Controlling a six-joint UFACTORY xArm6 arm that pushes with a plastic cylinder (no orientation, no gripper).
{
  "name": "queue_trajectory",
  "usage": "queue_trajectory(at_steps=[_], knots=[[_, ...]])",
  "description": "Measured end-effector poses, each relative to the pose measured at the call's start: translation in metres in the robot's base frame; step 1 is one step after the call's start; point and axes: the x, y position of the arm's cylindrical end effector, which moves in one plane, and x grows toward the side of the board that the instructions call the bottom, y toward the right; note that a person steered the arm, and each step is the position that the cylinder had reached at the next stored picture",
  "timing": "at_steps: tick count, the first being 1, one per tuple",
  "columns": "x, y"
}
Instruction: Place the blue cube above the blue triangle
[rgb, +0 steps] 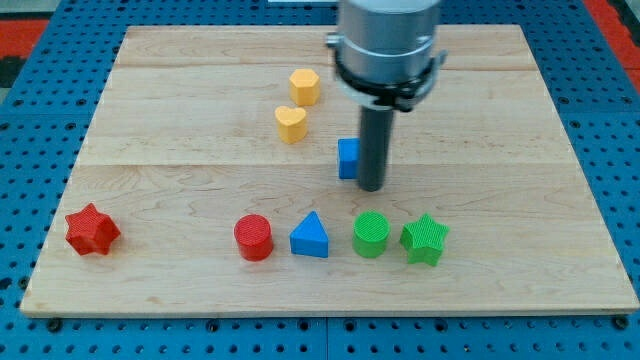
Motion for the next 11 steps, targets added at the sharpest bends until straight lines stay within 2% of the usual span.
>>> queue_trajectory(at_steps=[1, 2, 3, 4, 5, 7, 10, 11], knots=[[-0.014, 0.059], [-0.047, 0.034], [-0.047, -0.014], [-0.031, -0.008], [-0.03, 0.025], [-0.028, -0.033], [-0.016, -0.034], [-0.017, -0.053]])
